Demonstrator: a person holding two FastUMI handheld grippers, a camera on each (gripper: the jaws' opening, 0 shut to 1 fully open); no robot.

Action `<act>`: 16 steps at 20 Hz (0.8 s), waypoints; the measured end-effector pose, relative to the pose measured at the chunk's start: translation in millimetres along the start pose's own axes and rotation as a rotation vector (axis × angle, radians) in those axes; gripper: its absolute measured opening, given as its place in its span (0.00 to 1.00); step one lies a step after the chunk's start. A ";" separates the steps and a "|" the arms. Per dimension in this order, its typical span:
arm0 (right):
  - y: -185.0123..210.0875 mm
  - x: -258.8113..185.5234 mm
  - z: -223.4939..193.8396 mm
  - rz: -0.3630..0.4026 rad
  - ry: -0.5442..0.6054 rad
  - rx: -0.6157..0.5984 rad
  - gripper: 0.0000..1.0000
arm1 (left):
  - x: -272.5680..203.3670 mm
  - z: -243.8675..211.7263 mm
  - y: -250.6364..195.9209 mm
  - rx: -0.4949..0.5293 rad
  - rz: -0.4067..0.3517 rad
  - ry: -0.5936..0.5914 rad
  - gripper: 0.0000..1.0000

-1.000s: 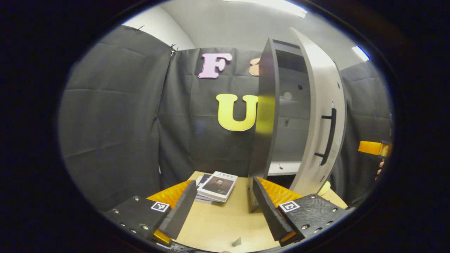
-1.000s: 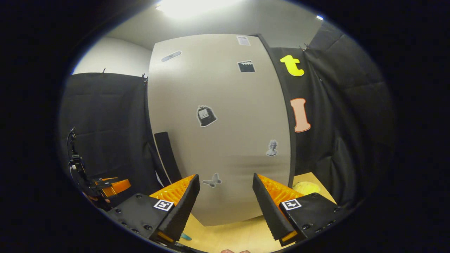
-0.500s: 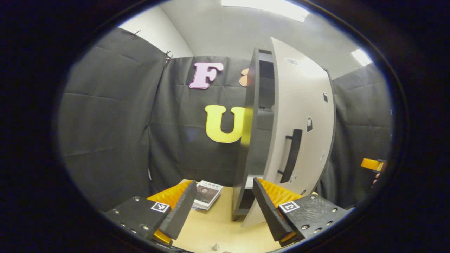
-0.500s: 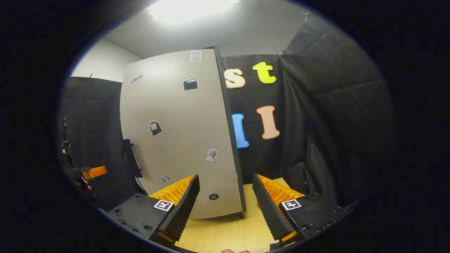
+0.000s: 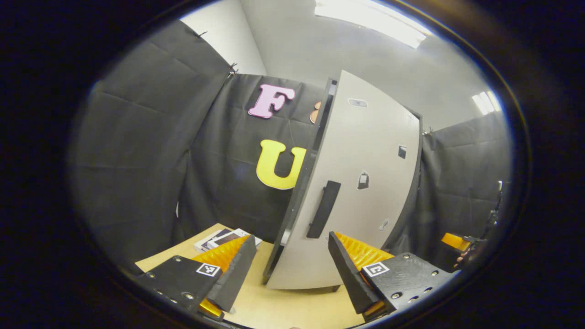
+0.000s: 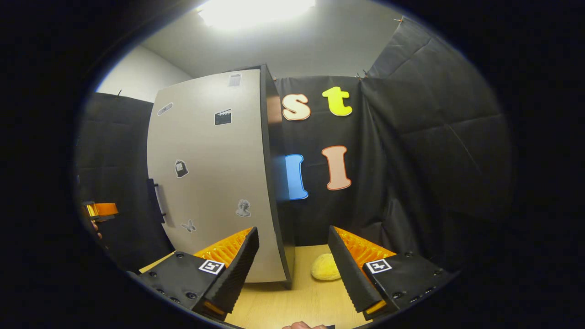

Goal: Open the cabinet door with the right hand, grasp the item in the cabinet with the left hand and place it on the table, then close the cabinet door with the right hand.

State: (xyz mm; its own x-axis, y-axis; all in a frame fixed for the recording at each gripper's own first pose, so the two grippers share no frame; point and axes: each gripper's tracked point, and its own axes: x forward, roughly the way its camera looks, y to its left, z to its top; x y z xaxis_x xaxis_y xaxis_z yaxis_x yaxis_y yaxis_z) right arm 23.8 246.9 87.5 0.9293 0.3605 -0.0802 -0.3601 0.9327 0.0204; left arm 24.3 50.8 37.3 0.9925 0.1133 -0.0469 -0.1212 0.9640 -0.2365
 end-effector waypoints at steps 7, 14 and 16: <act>14.3 9.2 -26.8 0.062 0.070 0.058 0.96 | -35.0 8.0 -4.8 0.178 0.076 -0.048 0.97; 38.9 19.3 -25.9 0.115 0.083 0.061 0.96 | -42.7 12.4 8.8 0.258 0.129 -0.077 0.95; 38.6 23.4 -22.5 0.095 0.054 0.057 0.92 | -37.6 11.7 12.7 0.252 0.120 -0.068 0.96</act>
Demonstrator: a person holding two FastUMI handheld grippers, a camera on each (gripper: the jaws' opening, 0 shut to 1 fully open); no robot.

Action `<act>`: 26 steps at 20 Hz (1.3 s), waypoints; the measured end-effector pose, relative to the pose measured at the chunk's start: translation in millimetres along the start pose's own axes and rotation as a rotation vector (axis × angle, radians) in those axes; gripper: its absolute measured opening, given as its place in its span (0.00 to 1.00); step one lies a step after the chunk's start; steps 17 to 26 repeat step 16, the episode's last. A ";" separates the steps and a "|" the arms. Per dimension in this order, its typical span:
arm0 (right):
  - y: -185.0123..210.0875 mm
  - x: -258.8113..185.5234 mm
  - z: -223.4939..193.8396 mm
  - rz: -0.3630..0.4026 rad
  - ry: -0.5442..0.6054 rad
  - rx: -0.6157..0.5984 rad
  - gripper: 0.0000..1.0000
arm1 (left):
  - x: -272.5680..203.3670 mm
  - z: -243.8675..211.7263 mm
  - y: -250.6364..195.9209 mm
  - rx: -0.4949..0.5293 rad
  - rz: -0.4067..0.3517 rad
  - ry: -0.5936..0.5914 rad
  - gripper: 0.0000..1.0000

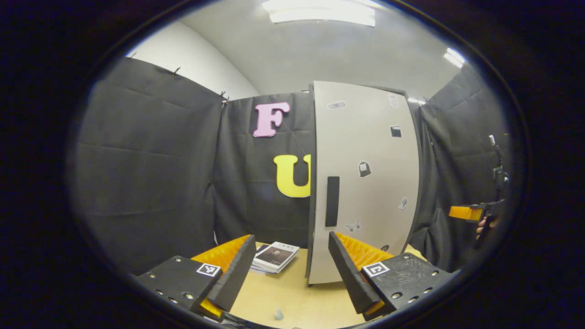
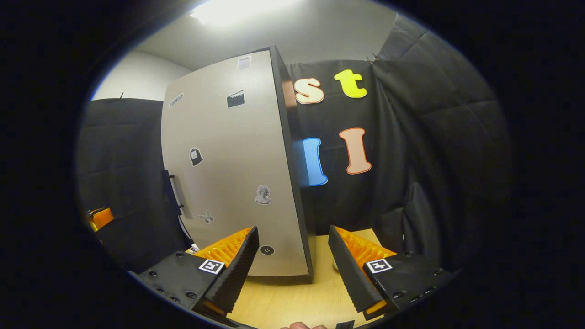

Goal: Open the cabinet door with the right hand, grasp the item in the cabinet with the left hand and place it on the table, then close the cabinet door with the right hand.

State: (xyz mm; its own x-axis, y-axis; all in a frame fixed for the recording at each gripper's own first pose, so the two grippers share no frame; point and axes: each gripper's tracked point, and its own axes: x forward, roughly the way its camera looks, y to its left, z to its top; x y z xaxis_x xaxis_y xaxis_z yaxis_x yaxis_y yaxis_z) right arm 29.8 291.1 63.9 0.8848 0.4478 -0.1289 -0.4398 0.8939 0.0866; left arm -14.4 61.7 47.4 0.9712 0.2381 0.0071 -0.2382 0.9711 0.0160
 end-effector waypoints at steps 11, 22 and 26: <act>10.6 7.9 -14.8 -0.118 0.022 0.118 0.96 | 32.0 -21.8 55.9 -0.205 -0.036 0.035 0.97; 20.2 13.5 -16.1 -0.169 0.034 0.086 0.96 | 44.5 -23.9 84.9 -0.190 -0.027 0.029 0.97; 20.2 13.5 -16.1 -0.169 0.034 0.086 0.96 | 44.5 -23.9 84.9 -0.190 -0.027 0.029 0.97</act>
